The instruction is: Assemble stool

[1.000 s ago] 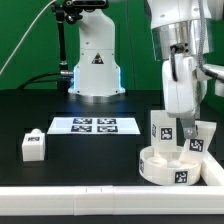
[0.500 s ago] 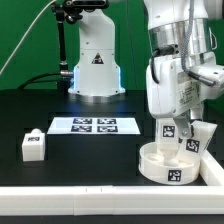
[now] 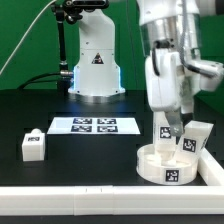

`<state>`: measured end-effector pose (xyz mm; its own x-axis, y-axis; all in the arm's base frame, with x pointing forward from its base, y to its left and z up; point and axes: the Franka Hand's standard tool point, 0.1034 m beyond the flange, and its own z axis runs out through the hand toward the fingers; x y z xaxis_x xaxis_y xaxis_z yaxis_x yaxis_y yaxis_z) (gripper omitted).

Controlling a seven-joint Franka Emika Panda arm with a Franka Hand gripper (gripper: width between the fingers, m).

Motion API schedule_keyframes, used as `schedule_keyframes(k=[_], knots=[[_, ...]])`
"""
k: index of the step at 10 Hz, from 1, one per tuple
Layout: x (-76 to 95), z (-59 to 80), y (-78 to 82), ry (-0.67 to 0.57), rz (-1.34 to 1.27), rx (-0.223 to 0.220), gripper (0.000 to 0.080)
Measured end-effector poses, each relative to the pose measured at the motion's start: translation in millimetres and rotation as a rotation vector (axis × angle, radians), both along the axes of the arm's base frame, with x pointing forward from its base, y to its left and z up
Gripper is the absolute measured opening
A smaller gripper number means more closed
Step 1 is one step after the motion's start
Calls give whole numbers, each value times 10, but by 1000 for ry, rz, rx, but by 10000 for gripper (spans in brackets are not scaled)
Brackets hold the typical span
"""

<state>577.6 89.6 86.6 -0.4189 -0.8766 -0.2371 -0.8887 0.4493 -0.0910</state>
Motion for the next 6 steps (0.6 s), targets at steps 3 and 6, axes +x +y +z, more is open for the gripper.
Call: schedule_keyframes(k=[3, 6], knots=[[241, 332, -456, 4, 122, -23, 649], [212, 294, -416, 6, 127, -26, 649]])
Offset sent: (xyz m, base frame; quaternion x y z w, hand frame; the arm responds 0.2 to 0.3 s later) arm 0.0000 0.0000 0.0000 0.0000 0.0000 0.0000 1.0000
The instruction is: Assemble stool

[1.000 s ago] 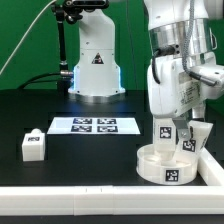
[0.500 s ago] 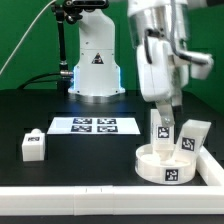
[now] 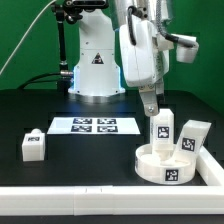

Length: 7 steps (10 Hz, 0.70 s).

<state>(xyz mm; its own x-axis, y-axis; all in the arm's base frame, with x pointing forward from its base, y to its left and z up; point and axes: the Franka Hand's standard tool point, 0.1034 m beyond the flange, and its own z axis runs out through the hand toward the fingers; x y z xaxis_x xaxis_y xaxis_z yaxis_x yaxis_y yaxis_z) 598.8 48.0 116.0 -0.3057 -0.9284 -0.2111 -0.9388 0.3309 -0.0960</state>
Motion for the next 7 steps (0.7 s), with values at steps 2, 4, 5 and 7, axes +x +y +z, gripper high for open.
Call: schedule_keyframes(k=[2, 4, 5, 7], knots=[[-54, -258, 8, 35, 136, -70, 649], [-69, -308, -275, 34, 403, -114, 649], [-68, -323, -438, 23, 451, -129, 649], [-49, -337, -508, 3, 412, -135, 649]])
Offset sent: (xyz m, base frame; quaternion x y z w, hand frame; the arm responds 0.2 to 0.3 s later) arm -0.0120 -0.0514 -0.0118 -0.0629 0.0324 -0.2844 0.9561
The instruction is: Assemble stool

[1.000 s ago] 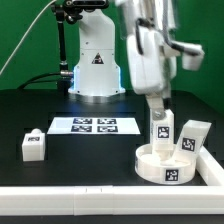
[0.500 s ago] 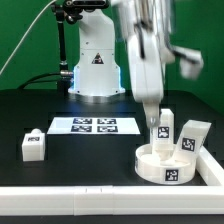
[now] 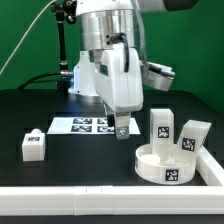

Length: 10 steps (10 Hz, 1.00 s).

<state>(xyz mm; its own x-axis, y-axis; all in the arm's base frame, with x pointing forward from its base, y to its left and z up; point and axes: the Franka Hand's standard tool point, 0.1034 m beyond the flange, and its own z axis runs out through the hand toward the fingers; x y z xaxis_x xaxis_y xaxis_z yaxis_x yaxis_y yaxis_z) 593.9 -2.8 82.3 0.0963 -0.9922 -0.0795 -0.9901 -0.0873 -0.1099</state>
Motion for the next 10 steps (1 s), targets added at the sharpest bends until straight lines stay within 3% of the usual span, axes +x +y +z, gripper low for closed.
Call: schedule_keyframes(k=[3, 6, 10], knots=[[-8, -11, -11, 5, 73, -10, 649], [-30, -35, -217, 35, 358, -43, 649], [-7, -27, -283, -1, 604, -77, 649]])
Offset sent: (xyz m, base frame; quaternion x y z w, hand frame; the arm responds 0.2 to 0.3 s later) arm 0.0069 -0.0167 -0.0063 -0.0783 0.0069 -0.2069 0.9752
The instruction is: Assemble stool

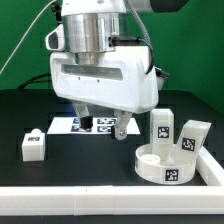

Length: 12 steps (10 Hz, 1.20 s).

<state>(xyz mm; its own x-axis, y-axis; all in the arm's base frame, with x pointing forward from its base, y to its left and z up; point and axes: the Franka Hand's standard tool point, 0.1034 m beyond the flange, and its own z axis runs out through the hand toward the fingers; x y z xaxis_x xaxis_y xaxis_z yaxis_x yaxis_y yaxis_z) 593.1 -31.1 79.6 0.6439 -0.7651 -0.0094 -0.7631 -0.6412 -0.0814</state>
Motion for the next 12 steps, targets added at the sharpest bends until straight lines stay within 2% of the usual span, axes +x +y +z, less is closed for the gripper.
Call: schedule_keyframes(k=[2, 4, 6, 9, 11, 12], knots=[[-4, -5, -36, -9, 178, -18, 649], [-31, -38, -217, -30, 460, -80, 649], [-80, -86, -323, -47, 669, -115, 649], [-77, -85, -330, -46, 821, -130, 649], [-84, -89, -344, -45, 827, -130, 649], [-161, -131, -449, -34, 847, -133, 649]])
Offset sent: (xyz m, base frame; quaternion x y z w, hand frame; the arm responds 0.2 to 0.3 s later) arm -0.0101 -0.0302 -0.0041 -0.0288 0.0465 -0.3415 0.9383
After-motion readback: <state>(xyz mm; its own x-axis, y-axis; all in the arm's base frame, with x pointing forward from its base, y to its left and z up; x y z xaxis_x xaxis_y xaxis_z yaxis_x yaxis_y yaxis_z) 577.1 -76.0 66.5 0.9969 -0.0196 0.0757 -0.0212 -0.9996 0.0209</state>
